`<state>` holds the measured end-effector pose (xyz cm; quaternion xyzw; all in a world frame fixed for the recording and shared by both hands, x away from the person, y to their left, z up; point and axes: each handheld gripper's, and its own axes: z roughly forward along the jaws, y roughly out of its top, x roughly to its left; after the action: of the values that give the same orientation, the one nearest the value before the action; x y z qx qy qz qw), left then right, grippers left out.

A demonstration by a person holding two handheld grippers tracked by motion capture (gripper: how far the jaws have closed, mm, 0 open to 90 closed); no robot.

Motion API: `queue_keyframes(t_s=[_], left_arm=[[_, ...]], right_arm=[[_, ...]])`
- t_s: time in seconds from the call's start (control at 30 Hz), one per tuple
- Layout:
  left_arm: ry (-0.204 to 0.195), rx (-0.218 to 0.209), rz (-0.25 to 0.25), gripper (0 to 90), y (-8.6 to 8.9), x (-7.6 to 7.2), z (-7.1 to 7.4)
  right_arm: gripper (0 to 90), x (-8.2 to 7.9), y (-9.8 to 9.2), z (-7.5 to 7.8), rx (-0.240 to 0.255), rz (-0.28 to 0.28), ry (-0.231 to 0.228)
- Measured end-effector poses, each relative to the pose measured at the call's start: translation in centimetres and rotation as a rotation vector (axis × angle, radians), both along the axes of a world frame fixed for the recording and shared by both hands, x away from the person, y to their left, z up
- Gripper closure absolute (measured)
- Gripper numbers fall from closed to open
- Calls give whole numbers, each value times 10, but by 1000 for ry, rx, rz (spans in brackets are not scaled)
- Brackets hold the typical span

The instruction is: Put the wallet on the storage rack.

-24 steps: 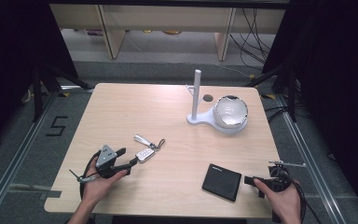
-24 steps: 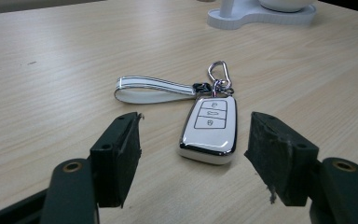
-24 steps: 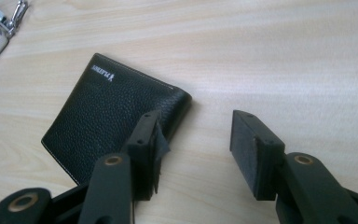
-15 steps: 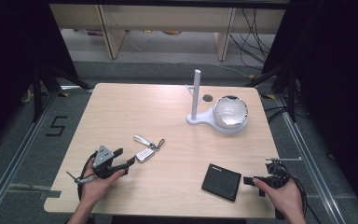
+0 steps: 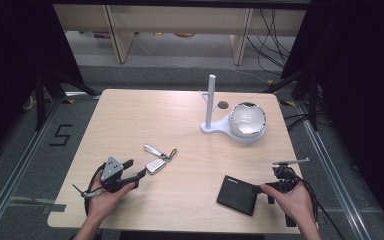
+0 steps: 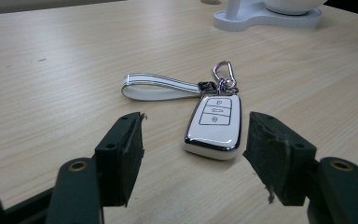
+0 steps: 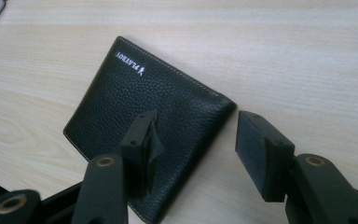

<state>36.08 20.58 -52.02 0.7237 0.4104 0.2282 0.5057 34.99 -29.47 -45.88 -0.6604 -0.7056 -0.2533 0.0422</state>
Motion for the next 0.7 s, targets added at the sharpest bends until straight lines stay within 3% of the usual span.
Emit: queue_keyframes(t_s=[0.03, 0.07, 0.17, 0.2, 0.23, 0.27, 0.3, 0.33, 0.43, 0.47, 0.57, 0.6, 0.63, 0.67, 0.7], left_arm=[[0, 0, 0, 360, 0, 0, 0], [3, 9, 5, 361, 0, -1, 0], [5, 14, 7, 361, 1, 0, 0], [6, 30, 3, 361, 2, 0, 0], [5, 28, 3, 361, 2, 0, 0], [2, 23, 0, 361, 2, 0, 0], [-2, 4, 5, 361, 1, -1, 0], [-2, 4, 5, 361, 1, -1, 0], [3, 12, 9, 361, 1, -1, -1], [5, 15, 10, 361, 1, -1, -1], [5, 15, 10, 361, 1, -1, -1], [3, 13, 8, 361, 1, -1, -1], [5, 15, 11, 360, 1, -1, -1], [5, 15, 11, 361, 1, -1, -1], [5, 15, 10, 361, 1, -1, -1]], right_arm=[[497, 0, 4, 0, 27, -30, 24], [495, 0, 6, 1, 13, -56, 79], [492, 1, 5, -5, 6, -23, 44], [491, 1, 11, -6, 23, -74, 114], [491, 1, 11, -6, 23, -74, 114], [490, 2, 8, -13, 11, -4, 65], [490, 3, 8, -15, -24, -18, 61], [490, 3, 8, -15, -24, -18, 61], [482, 3, 11, -21, -12, -30, 73], [475, 4, 13, -21, -2, -33, 106], [471, 4, 16, -20, 15, -58, 129], [472, 6, 15, -22, -10, -37, 85], [471, 5, 22, -19, 23, -93, 140], [471, 5, 22, -19, 23, -93, 140], [467, 7, 21, -21, -36, -59, 94]])
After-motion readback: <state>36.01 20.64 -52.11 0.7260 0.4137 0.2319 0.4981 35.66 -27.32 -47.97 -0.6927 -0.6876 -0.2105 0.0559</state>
